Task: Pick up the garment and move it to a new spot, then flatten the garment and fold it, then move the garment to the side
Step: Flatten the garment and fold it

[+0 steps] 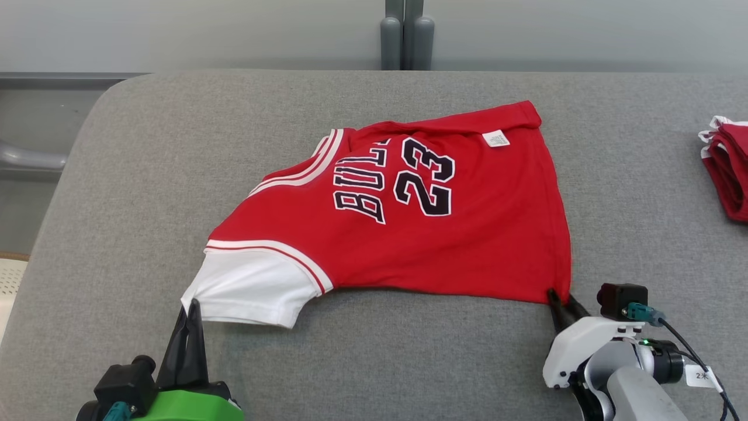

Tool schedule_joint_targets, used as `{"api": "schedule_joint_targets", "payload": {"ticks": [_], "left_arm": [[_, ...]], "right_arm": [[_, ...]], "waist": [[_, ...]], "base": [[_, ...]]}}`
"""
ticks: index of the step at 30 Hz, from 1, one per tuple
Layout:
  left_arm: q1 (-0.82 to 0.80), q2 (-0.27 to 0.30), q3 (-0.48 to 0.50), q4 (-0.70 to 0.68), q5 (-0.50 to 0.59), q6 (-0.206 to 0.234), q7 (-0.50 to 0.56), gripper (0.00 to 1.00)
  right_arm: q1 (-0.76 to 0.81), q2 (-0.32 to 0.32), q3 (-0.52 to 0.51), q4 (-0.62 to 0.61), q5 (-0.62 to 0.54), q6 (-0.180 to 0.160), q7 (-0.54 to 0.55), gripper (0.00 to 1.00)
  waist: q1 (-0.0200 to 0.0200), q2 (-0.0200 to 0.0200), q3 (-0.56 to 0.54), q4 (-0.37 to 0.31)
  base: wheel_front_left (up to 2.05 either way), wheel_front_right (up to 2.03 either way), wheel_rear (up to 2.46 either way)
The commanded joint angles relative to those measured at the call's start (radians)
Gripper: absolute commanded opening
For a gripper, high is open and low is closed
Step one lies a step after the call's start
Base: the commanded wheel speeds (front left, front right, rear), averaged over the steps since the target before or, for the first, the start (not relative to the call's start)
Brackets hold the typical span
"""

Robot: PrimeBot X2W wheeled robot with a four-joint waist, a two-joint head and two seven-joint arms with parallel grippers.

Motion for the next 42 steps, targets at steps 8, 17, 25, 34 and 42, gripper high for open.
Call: {"api": "schedule_joint_targets", "payload": {"ticks": [8,17,25,34,42], "left_arm": [[-0.045,0.0,0.019,-0.031,-0.041,0.007,-0.003,0.0],[-0.157,0.011,0.014,-0.125,-0.103,-0.013,-0.003,0.0],[-0.287,0.07,-0.008,-0.274,-0.055,-0.025,0.038,0.0],[-0.433,0.15,-0.026,-0.504,-0.018,-0.032,0.162,0.0],[-0.591,0.209,-0.025,-0.577,-0.01,-0.039,0.263,0.0]], "right_arm": [[-0.044,0.001,0.023,-0.041,0.024,0.0,-0.052,0.0],[-0.093,-0.027,0.025,-0.264,0.054,0.0,-0.083,0.0],[-0.1,-0.076,-0.013,-0.579,0.077,0.0,-0.036,0.0],[-0.059,-0.097,-0.097,-0.963,0.092,0.0,0.084,0.0],[-0.043,-0.11,-0.179,-1.185,0.054,0.0,0.2,0.0]], "waist": [[0.0,0.0,-0.006,-0.033],[0.0,0.0,-0.037,-0.071],[0.0,0.0,-0.064,-0.087],[0.0,0.0,-0.07,-0.096],[0.0,0.0,0.002,-0.091]], "base": [[0.0,0.0,0.0],[0.0,0.0,0.0],[0.0,0.0,0.0],[0.0,0.0,0.0],[0.0,0.0,0.0]]}}
